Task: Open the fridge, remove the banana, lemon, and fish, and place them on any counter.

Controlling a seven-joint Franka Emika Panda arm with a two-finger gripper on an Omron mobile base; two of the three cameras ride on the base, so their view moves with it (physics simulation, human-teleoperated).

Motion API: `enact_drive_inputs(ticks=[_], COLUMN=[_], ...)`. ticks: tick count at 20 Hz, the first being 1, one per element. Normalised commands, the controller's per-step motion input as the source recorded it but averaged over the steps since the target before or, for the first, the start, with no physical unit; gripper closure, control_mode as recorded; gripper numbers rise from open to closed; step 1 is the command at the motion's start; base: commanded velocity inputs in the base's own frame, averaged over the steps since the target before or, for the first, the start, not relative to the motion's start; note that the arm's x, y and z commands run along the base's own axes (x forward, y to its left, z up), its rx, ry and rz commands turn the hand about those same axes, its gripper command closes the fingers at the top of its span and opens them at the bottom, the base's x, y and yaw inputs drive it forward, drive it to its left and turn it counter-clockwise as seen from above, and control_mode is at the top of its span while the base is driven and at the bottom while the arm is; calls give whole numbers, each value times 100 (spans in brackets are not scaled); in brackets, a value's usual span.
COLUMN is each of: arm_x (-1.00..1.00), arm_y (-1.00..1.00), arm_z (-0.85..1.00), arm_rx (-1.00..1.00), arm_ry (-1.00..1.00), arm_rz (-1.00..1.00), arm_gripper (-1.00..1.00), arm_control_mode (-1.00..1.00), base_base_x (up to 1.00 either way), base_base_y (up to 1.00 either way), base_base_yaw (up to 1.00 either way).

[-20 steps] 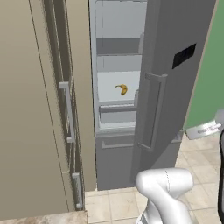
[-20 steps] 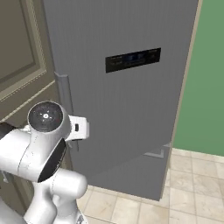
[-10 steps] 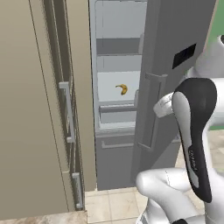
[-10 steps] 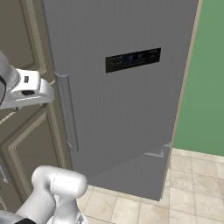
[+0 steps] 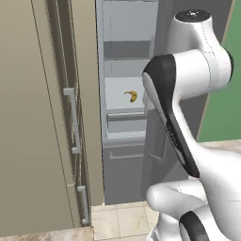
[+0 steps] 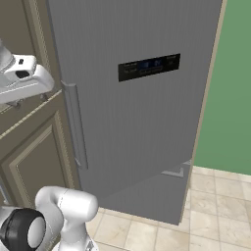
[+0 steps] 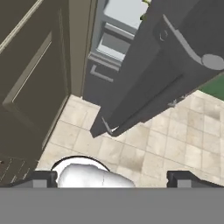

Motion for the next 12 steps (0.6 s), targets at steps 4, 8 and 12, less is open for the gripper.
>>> enact_drive_inputs(ticks=[4,8,12], arm_x=[10,14,37], arm_y=[28,-4,-29], arm_z=[-4,-2,0], arm_rx=[-21,-9,-5], arm_ry=[-23,-17,0], arm_rz=[-5,-2,1], arm_gripper=[-100,-100,-100], arm_control_mode=[-100,-100,-100], base_base_x=[0,0,0], base_base_y=[0,0,0], base_base_yaw=[0,0,0])
